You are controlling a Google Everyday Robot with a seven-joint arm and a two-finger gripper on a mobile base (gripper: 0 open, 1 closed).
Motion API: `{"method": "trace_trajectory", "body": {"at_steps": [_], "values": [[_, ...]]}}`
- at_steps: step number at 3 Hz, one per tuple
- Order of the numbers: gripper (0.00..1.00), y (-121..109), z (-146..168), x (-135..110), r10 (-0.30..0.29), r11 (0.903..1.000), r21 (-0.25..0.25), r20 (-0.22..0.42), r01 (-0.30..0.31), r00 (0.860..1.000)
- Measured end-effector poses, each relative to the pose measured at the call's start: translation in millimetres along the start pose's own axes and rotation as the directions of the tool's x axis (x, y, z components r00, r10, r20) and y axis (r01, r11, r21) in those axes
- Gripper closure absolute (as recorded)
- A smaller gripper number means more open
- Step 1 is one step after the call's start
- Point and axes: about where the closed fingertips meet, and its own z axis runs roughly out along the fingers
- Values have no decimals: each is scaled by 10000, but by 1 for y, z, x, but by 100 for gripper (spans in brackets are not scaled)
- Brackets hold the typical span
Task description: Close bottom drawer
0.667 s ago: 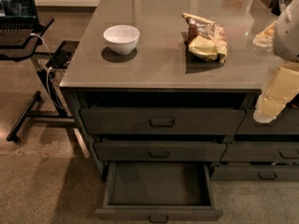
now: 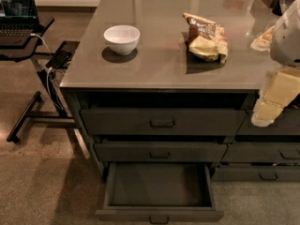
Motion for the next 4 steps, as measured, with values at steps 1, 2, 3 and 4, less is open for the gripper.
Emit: {"method": "trace_trajectory", "body": {"at_steps": [1,2,3,4], "values": [[0,15,38,4,-324,9987,-387,461,342,9984],[0,34,95,23,-604,9938,-881,839,677,9946],[19,46,152,51,-398,9844,-1683,661,505,9970],[42,53,187,75,-32,9772,-2115,607,160,9981]]}}
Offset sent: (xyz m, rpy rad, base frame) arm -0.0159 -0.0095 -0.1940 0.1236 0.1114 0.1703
